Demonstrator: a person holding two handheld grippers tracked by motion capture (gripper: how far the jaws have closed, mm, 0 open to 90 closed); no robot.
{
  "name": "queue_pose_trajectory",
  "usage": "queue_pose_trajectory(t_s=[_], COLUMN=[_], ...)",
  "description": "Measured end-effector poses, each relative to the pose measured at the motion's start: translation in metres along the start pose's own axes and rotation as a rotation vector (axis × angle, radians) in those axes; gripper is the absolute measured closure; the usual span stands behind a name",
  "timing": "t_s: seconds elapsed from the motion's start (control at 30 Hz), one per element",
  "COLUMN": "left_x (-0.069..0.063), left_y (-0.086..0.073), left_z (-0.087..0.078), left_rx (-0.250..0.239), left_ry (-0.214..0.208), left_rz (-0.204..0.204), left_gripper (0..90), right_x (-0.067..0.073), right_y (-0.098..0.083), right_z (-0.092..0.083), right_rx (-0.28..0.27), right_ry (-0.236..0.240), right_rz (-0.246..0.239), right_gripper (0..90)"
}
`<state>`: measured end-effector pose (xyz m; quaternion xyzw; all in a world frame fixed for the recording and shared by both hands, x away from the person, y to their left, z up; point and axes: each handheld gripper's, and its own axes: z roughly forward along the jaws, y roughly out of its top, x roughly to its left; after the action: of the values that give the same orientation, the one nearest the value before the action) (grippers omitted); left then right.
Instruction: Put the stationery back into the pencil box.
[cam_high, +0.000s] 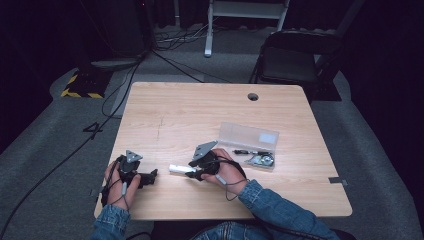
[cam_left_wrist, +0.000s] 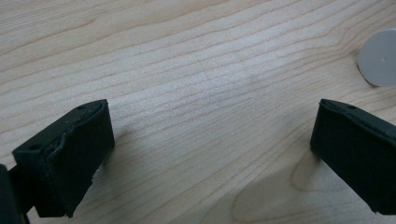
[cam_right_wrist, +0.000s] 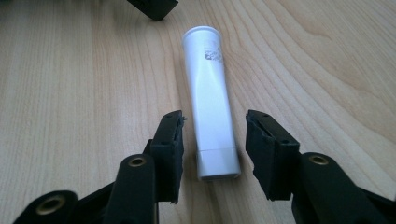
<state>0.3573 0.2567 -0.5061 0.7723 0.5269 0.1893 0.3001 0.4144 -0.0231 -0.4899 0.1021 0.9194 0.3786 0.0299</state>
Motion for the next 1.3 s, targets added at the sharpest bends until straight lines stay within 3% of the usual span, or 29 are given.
queue_pose_trajectory(t_s=[0.33,0.5,0.53,0.7,1.3], left_x=[0.000,0.000,0.000,0.000,0.000], left_y=[0.000,0.000,0.000,0.000,0.000], left_z=[0.000,0.000,0.000,0.000,0.000], left_rx=[0.000,-0.001,0.000,0.000,0.000], left_ry=[0.000,-0.002,-0.002,0.000,-0.002], left_rz=[0.000,0.000,0.000,0.000,0.000], left_gripper=[0.0,0.0,0.0,0.0,0.0], right_x=[0.002,0.004,0.005,0.006,0.009], right_y=[0.002,0.003,0.004,0.004,0.007], right_z=[0.009,0.011,0.011,0.011,-0.011], right_rx=[0.003,-0.005,-0.003,-0.003,-0.027], right_ry=[-0.013,-0.007,-0.004,-0.010,0.049], right_rz=[-0.019,-0.038,-0.052,-0.070,-0.066], right_gripper=[58.5,65.8,70.9,71.3,71.4])
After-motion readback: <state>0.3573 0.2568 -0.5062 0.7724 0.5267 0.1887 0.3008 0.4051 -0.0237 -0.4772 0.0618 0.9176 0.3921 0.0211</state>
